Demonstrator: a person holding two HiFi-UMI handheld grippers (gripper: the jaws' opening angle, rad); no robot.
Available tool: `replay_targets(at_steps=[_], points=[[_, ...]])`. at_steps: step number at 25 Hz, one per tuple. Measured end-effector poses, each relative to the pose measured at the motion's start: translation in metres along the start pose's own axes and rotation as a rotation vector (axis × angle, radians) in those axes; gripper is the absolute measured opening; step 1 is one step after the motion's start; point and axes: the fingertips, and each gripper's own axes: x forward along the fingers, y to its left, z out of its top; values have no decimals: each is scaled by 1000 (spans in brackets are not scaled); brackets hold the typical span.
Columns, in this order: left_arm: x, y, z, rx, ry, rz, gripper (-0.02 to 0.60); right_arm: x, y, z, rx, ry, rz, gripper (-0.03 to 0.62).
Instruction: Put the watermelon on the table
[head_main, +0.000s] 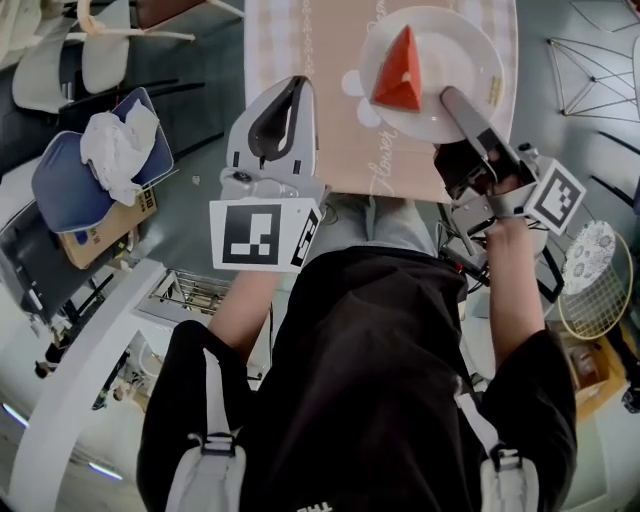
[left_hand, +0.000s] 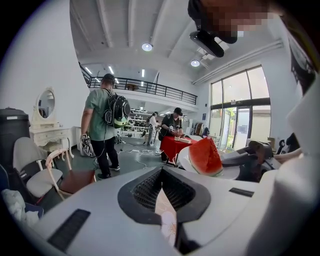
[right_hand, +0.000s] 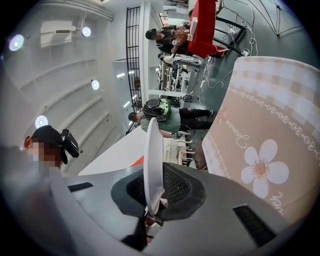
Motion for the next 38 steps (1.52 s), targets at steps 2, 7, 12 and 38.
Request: replay_targets(at_steps=[2,7,12,38], points=[[2,1,-6,-4,8,-1,3,-1,-5,-3,7,-3,-5,25],[7,4,-19,-18,23,1,3,-1,-18,-3,13,-9,-13,25],[8,2,-27,-15,35,-2,3,-2,-27,-6,25,-19,0,25],[31,12,-93,-29,121,-20,3,10,-113,-26,71,1,-14,25]])
